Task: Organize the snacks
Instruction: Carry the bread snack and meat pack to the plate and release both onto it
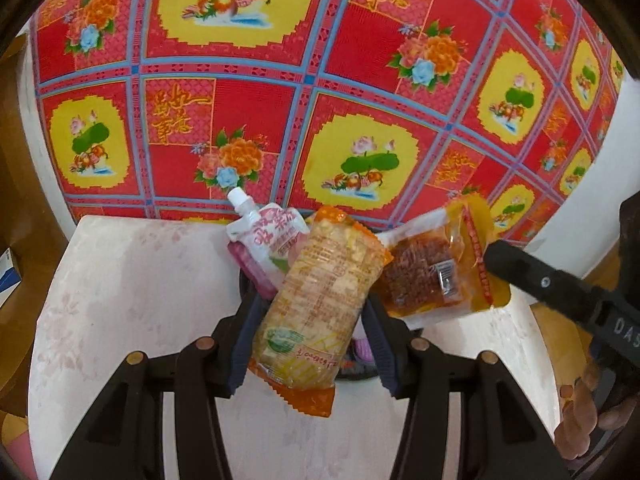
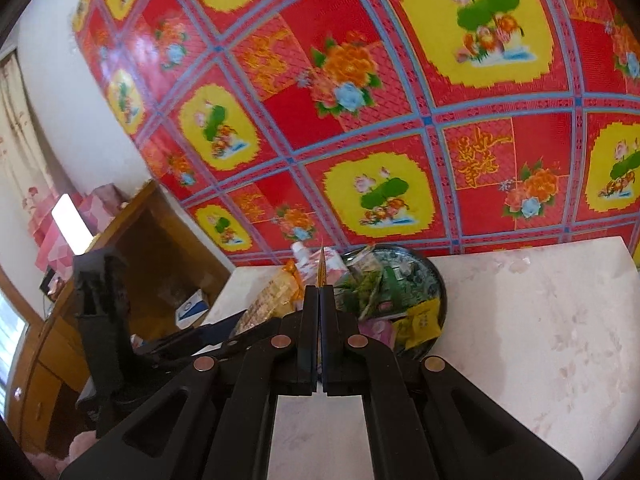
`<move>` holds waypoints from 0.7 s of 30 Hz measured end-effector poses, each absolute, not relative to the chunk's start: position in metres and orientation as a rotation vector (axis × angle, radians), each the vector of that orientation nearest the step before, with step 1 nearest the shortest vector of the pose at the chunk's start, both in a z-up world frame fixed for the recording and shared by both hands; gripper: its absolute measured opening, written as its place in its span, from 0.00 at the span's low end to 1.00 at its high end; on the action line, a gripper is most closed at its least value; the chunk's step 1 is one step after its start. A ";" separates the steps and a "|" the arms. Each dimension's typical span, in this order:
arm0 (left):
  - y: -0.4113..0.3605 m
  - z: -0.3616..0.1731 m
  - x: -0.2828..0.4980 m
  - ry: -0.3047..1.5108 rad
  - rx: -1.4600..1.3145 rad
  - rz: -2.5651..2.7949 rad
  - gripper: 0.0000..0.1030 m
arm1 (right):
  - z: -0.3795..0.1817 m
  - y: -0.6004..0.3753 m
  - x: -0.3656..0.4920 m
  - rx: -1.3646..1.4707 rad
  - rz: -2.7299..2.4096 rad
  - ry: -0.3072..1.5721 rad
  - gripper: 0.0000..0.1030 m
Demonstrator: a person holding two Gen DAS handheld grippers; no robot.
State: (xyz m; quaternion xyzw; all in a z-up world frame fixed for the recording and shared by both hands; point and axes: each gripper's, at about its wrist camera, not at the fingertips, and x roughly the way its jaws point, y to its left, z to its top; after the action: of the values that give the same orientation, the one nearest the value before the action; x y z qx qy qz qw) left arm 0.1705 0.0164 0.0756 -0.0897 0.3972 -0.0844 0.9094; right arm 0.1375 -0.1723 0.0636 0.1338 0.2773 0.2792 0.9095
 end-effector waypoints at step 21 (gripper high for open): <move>0.003 0.048 0.190 0.821 -0.158 -0.188 0.53 | 0.013 -0.194 0.195 0.383 0.501 0.672 0.06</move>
State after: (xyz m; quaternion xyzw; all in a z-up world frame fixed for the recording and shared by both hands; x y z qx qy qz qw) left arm 0.1897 0.0029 0.0481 -0.0765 0.3982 -0.0910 0.9096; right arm 0.1952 -0.1939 0.0127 0.1849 0.3240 0.2416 0.8958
